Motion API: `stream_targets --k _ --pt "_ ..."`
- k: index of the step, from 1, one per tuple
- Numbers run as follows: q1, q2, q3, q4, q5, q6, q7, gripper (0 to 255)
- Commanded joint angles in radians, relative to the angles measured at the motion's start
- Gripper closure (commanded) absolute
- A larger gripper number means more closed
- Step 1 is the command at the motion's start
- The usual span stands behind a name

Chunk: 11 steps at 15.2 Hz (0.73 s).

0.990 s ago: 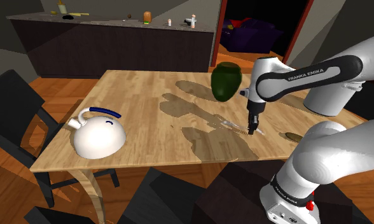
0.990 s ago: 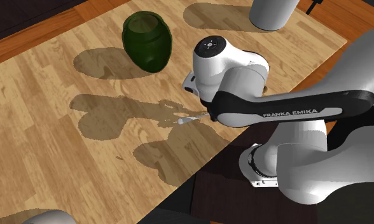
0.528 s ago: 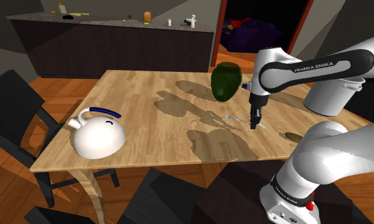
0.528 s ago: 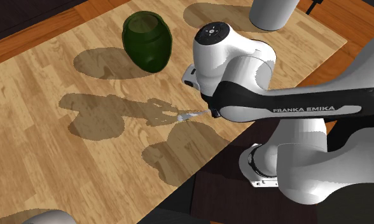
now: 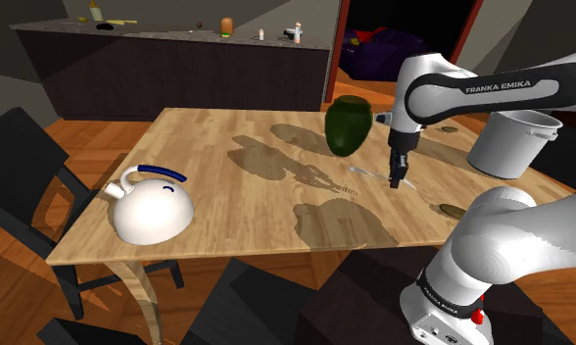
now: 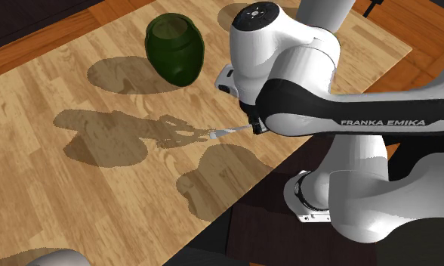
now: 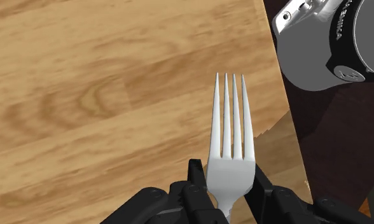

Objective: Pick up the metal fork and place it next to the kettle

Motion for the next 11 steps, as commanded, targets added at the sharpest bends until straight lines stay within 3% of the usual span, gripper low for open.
stream_targets --k 1,11 --pt "0.001 -0.011 0.007 0.021 0.006 -0.032 -0.002 255" --pt "0.012 -0.036 0.043 0.140 0.039 -0.176 -0.008 255"
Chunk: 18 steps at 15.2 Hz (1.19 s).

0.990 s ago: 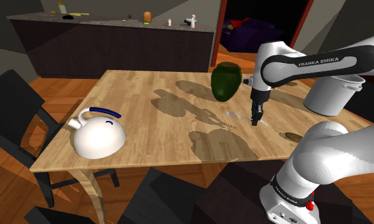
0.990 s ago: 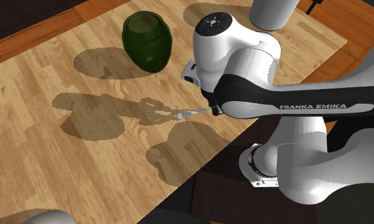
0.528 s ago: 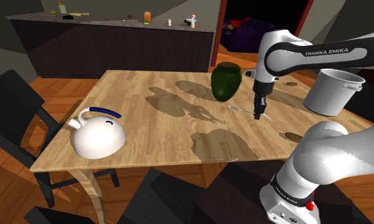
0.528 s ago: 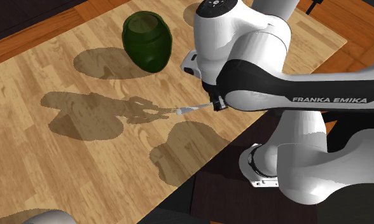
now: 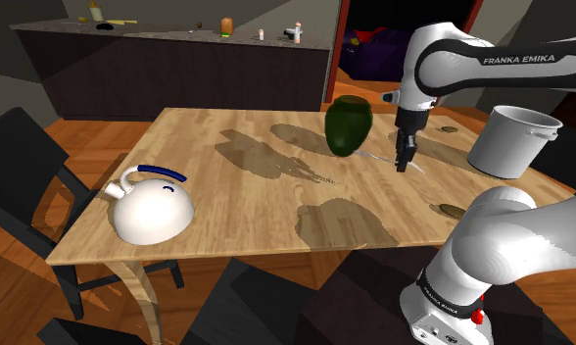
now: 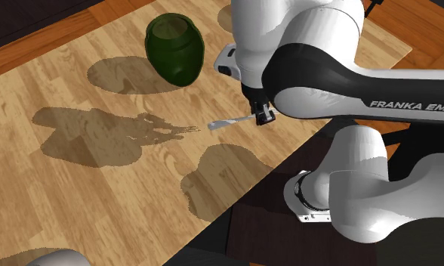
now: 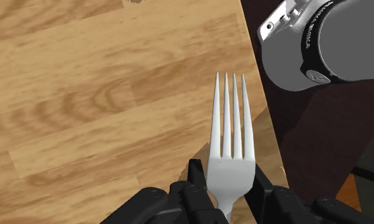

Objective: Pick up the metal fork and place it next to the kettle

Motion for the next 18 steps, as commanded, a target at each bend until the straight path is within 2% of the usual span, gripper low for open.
stream_targets --k 1,15,18 --pt "0.002 -0.004 0.006 0.022 0.005 -0.027 -0.001 255" --pt "0.017 0.012 0.044 0.216 0.041 -0.205 -0.010 255" --pt "0.039 0.048 0.080 0.237 0.080 -0.194 0.032 255"
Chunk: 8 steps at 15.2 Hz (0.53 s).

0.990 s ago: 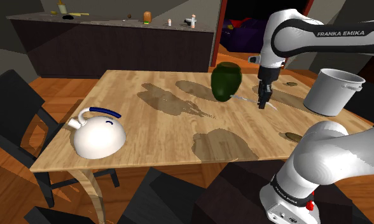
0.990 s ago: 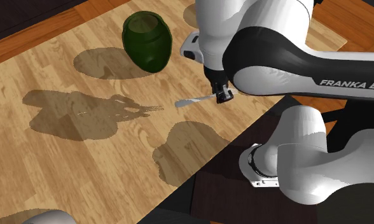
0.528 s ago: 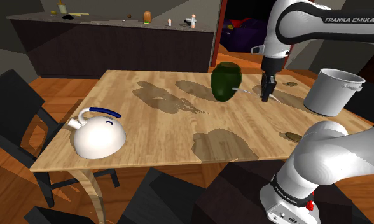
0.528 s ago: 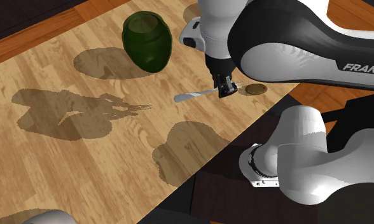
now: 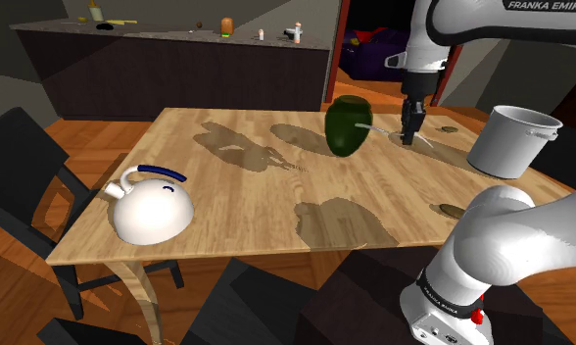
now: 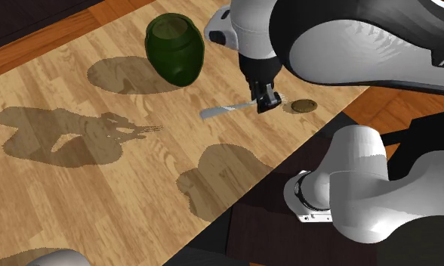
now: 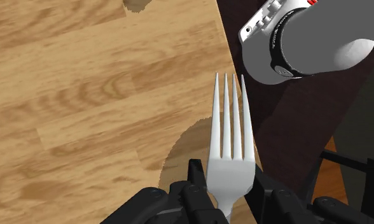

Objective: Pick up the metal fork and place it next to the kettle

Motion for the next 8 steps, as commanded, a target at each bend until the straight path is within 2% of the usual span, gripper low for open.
stream_targets --k 1,8 --pt "0.018 0.033 0.027 0.010 0.031 0.019 0.035 255" --pt "0.090 0.187 0.136 0.094 0.142 0.083 0.169 255"
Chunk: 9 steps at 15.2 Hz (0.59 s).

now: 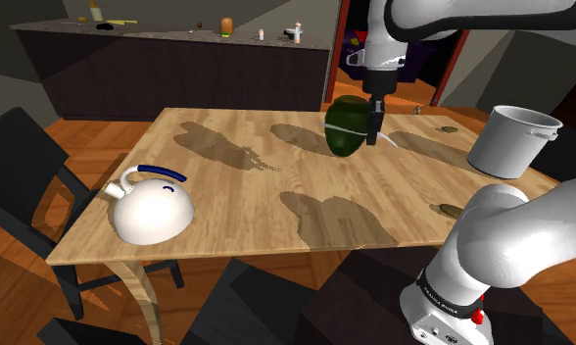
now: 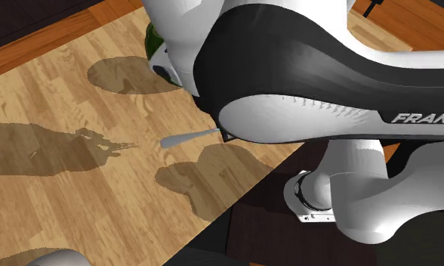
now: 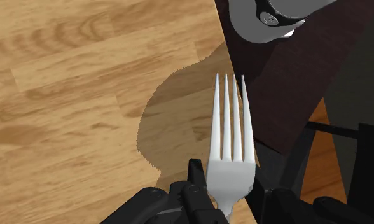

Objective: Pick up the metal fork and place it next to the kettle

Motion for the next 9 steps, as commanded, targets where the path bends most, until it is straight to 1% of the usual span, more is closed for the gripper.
stream_targets --k 1,9 --pt "0.018 0.055 0.026 0.033 0.027 0.022 0.034 255" --pt "0.080 0.276 0.128 0.206 0.107 0.072 0.168 255"
